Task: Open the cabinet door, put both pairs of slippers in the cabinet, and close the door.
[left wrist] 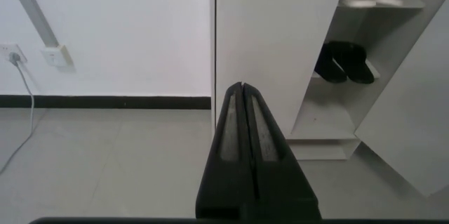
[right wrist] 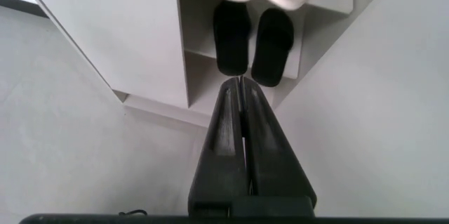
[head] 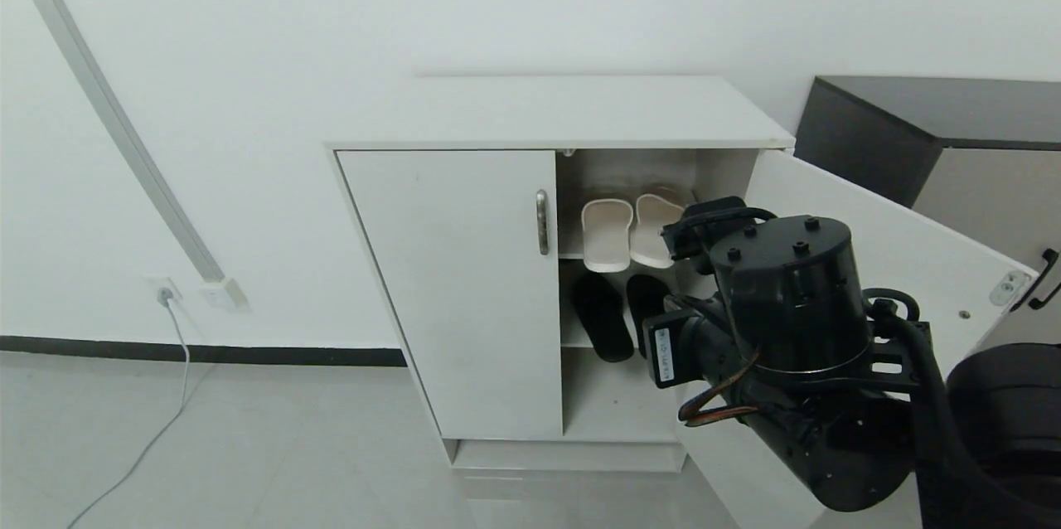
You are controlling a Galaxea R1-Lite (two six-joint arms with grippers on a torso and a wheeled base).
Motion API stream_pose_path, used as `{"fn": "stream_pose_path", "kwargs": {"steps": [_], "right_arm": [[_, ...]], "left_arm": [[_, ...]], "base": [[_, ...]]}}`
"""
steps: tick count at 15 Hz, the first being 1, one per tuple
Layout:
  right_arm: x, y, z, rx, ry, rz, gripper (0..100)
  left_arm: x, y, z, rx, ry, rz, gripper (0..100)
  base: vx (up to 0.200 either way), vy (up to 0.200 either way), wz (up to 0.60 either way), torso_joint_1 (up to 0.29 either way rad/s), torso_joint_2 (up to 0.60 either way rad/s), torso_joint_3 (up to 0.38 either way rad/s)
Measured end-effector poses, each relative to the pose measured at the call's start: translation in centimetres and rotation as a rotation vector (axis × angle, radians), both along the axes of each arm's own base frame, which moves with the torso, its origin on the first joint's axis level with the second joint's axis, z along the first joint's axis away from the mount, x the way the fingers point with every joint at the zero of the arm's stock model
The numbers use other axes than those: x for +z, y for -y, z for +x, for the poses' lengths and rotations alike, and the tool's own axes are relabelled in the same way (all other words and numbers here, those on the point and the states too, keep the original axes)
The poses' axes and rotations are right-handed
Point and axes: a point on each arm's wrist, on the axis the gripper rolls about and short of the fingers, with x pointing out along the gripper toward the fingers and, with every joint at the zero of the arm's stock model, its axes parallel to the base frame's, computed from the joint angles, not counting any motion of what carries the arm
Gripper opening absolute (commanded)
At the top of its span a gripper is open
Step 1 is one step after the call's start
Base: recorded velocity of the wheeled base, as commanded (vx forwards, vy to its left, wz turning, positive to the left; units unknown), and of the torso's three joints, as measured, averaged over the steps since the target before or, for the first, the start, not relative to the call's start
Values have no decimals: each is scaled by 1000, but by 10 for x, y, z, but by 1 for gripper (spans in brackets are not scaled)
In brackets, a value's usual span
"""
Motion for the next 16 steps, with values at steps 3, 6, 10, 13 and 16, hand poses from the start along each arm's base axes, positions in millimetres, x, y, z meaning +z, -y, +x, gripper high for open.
{"fn": "stream_pose_path", "kwargs": {"steps": [3, 6, 10, 13, 16], "right_arm": [[0, 0, 0, -1, 1, -1, 0], [-2, 1, 0, 0, -3, -2, 0], [-1, 1, 0, 1, 4, 6, 0], [-2, 1, 0, 1, 2, 5, 0], [-2, 1, 0, 2, 2, 0, 0]], "left_arm": [[0, 0, 0, 1, 0, 1, 0], [0, 0, 0, 0, 0, 0, 0], [0, 0, 0, 1, 0, 0, 0], [0, 0, 0, 0, 0, 0, 0], [0, 0, 0, 1, 0, 0, 0]], "base": [[0, 0, 0, 178, -489, -318], [0, 0, 0, 198, -509, -315], [0, 0, 0, 225, -531, -317], [0, 0, 0, 240, -562, -318], [0, 0, 0, 268, -593, -334]]}}
